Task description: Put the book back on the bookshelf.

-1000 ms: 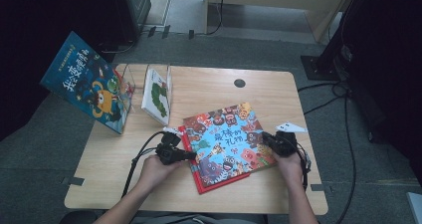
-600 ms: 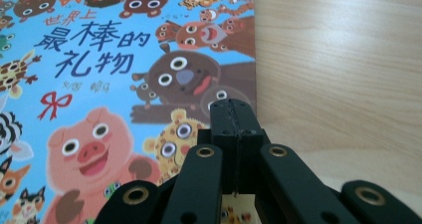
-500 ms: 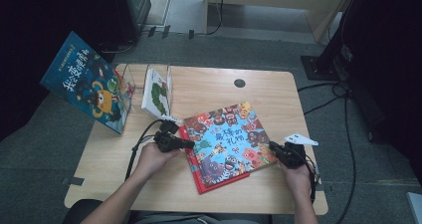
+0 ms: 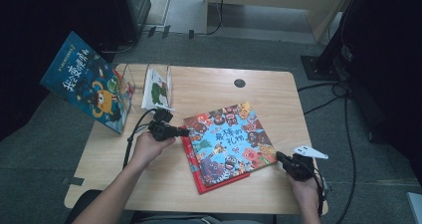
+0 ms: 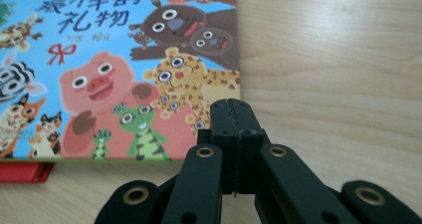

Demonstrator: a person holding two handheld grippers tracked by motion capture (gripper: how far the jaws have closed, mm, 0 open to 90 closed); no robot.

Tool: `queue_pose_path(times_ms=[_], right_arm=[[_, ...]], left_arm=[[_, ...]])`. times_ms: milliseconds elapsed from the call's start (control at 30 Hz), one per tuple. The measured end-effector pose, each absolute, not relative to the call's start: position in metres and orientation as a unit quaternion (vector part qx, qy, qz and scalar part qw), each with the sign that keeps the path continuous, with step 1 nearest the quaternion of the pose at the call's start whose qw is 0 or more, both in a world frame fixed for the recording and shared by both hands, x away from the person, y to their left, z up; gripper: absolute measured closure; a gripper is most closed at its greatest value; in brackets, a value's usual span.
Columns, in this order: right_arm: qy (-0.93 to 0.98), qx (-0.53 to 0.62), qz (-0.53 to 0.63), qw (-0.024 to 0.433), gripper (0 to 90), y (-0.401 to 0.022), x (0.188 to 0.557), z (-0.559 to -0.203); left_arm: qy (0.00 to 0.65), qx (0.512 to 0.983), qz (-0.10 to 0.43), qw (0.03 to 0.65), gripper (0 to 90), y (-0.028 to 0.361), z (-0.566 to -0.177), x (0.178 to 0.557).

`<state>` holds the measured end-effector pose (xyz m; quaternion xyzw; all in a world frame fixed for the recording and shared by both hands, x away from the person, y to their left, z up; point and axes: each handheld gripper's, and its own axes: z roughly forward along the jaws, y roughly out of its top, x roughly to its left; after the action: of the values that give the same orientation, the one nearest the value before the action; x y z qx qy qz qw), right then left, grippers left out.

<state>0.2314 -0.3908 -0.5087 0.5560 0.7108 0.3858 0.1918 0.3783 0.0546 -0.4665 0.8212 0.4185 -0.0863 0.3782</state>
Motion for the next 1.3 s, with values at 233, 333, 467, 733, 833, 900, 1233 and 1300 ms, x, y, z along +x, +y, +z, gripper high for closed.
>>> queue_pose_path(times_ms=[233, 333, 467, 733, 833, 900, 1233, 1300], right_arm=[[0.715, 0.559, 0.375, 0.186, 90.0, -0.393, 0.226, -0.511], [0.717, 0.56, 0.375, 0.177, 90.0, -0.392, 0.222, -0.51], [0.731, 0.549, 0.366, 0.176, 90.0, -0.388, 0.214, -0.509], [0.733, 0.546, 0.367, 0.174, 90.0, -0.387, 0.218, -0.511], [0.732, 0.548, 0.365, 0.176, 90.0, -0.388, 0.222, -0.511], [0.732, 0.549, 0.362, 0.176, 90.0, -0.389, 0.225, -0.512], [0.721, 0.558, 0.368, 0.181, 90.0, -0.395, 0.246, -0.512], [0.718, 0.56, 0.372, 0.18, 90.0, -0.396, 0.25, -0.513]], left_arm=[[0.421, 0.82, -0.092, 0.376, 82.6, 0.054, -0.468, 0.383], [0.422, 0.82, -0.092, 0.375, 82.4, 0.055, -0.468, 0.383], [0.424, 0.82, -0.09, 0.375, 82.5, 0.056, -0.468, 0.383], [0.431, 0.817, -0.083, 0.373, 81.3, 0.062, -0.468, 0.385], [0.435, 0.816, -0.08, 0.371, 80.8, 0.065, -0.469, 0.383], [0.436, 0.817, -0.077, 0.369, 80.8, 0.068, -0.469, 0.382], [0.454, 0.809, -0.066, 0.367, 79.3, 0.085, -0.471, 0.372], [0.457, 0.807, -0.065, 0.368, 79.1, 0.087, -0.471, 0.37]])
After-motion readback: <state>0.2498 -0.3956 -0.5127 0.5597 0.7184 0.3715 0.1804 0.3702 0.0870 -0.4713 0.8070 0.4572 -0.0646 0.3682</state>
